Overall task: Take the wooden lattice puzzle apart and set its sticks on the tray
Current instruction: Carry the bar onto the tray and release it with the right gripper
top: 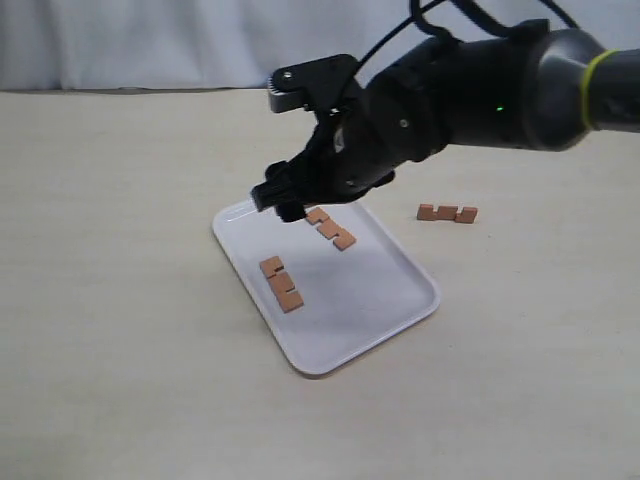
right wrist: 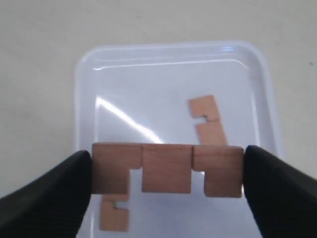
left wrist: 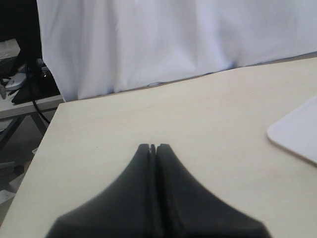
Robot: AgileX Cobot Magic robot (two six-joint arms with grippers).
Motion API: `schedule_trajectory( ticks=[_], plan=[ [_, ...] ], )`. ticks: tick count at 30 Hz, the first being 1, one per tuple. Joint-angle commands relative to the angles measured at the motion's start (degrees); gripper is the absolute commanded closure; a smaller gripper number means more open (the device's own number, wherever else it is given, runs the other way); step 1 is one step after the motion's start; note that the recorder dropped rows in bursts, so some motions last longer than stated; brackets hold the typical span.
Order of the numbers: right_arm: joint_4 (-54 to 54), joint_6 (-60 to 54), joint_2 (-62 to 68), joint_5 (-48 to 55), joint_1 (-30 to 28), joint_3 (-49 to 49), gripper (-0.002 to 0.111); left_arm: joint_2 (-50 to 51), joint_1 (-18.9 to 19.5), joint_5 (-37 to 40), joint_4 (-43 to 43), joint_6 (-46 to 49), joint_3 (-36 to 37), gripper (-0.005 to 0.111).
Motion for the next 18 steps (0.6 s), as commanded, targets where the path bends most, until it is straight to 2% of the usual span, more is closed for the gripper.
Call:
schedule_trajectory(
  ticks=[1, 5, 9, 13, 18],
  plan=[
    [-0.20, -0.40, 4.28, 0.87, 3.75, -5.01, 0.104, -0.11, 0.22, -0.46, -0.13, -0.07, 0.08, 0.107],
    [-0.35, -0.10, 8.85, 1.39, 4.61, -8.96, 0.104, -0.11, 0.22, -0.46, -0.13, -0.07, 0.08, 0.107],
    [-0.46, 0.80, 13.32, 1.25, 4.14, -12.08, 0.096, -0.11, 0.22, -0.66, -0.26, -0.07, 0.08, 0.107],
    [-3.80, 4.70, 16.53, 1.15, 3.34, -12.75, 0.082, -0.11, 0.22, -0.65, -0.26, -0.07, 0.08, 0.107],
    [-8.40, 9.33, 17.09, 3.19, 3.25, -12.75, 0.051, -0.11, 0.22, -0.65, -0.26, -0.07, 0.08, 0.107]
  ],
)
